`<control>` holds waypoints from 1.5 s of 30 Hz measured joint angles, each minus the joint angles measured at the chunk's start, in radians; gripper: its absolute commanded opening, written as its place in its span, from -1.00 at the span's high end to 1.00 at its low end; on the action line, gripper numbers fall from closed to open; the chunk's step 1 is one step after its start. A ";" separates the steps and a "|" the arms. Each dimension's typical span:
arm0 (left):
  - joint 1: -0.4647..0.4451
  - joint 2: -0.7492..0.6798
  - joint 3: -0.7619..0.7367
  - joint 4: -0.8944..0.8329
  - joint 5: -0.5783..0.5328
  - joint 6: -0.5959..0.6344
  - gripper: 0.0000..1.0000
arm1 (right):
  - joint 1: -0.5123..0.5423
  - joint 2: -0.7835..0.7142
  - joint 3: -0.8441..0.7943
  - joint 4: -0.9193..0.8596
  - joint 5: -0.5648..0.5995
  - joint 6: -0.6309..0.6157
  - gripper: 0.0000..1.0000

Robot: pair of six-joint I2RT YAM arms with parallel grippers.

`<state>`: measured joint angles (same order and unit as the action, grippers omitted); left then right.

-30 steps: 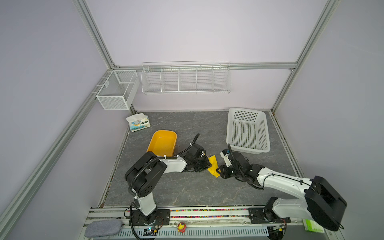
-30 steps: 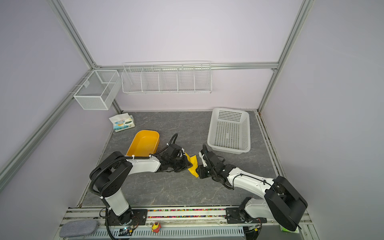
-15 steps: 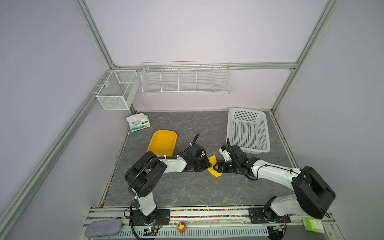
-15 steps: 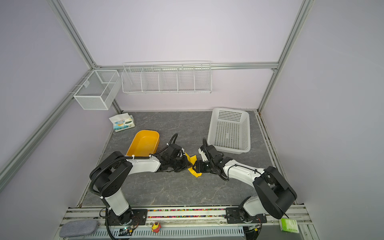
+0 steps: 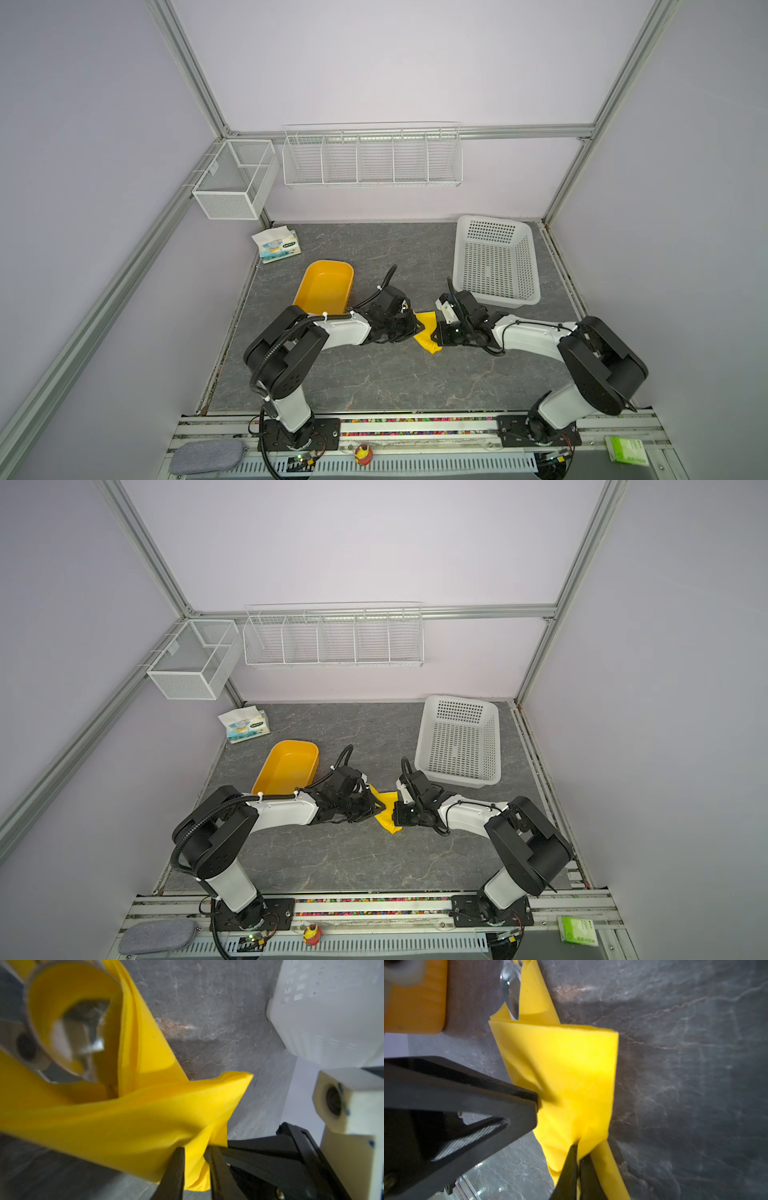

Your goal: Place the utensils on the paper napkin and roll it up

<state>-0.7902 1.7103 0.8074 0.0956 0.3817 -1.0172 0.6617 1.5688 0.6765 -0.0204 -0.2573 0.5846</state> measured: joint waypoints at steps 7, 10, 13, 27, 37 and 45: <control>0.000 -0.148 -0.034 -0.049 -0.058 -0.003 0.31 | -0.002 0.000 -0.046 0.105 -0.023 0.055 0.83; 0.007 -0.207 -0.054 -0.086 -0.096 -0.010 0.31 | -0.005 0.000 -0.081 0.177 -0.045 0.110 0.83; 0.023 -0.259 -0.092 -0.108 -0.129 -0.023 0.30 | -0.001 0.000 -0.120 0.257 -0.058 0.180 0.83; 0.053 -0.249 -0.178 -0.033 -0.103 -0.075 0.63 | 0.179 -0.009 -0.150 0.343 0.100 0.471 0.85; 0.034 -0.109 -0.156 0.050 -0.048 -0.082 0.72 | 0.187 -0.016 -0.163 0.357 0.127 0.527 0.80; 0.026 -0.049 -0.153 0.091 -0.043 -0.082 0.74 | 0.182 -0.071 -0.161 0.273 0.157 0.491 0.42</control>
<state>-0.7643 1.6611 0.6548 0.1864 0.3389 -1.0988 0.8436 1.4982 0.5159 0.2527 -0.1005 1.0760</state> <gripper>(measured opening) 0.130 0.200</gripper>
